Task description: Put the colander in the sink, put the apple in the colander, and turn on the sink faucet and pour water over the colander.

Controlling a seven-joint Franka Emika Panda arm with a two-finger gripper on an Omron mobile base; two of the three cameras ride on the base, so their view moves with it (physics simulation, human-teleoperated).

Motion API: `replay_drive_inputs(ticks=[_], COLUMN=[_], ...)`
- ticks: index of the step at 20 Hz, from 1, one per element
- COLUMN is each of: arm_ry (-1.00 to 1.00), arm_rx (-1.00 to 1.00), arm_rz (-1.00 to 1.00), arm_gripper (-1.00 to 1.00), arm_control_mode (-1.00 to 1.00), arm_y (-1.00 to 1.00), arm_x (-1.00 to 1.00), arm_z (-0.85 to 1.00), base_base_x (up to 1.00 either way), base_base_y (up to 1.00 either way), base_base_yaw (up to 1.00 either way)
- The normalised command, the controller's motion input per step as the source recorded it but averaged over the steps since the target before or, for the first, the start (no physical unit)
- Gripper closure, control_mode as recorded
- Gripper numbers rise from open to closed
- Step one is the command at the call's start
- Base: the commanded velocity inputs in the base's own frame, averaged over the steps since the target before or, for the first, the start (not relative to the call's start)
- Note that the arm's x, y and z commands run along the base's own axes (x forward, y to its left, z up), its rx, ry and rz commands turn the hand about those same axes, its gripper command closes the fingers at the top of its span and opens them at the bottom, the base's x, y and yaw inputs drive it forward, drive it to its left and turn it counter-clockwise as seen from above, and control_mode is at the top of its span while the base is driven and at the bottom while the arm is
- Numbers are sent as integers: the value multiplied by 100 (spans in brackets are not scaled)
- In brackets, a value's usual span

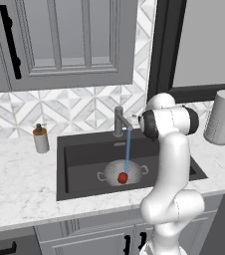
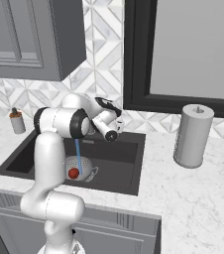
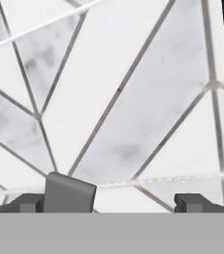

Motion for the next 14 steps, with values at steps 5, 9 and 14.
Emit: replay_drive_inputs(ticks=[5,9,14], arm_ry=[2,3,9], arm_rx=[0,0,0], arm_rz=[0,0,-1], arm_gripper=[-100,-100,-100], arm_control_mode=[-100,-100,-100], arm_y=[-98,-88,-61], arm_x=[0,0,0], arm_z=[-1,-1,-1], base_base_x=[0,0,0], base_base_y=[0,0,0], base_base_yaw=[0,0,0])
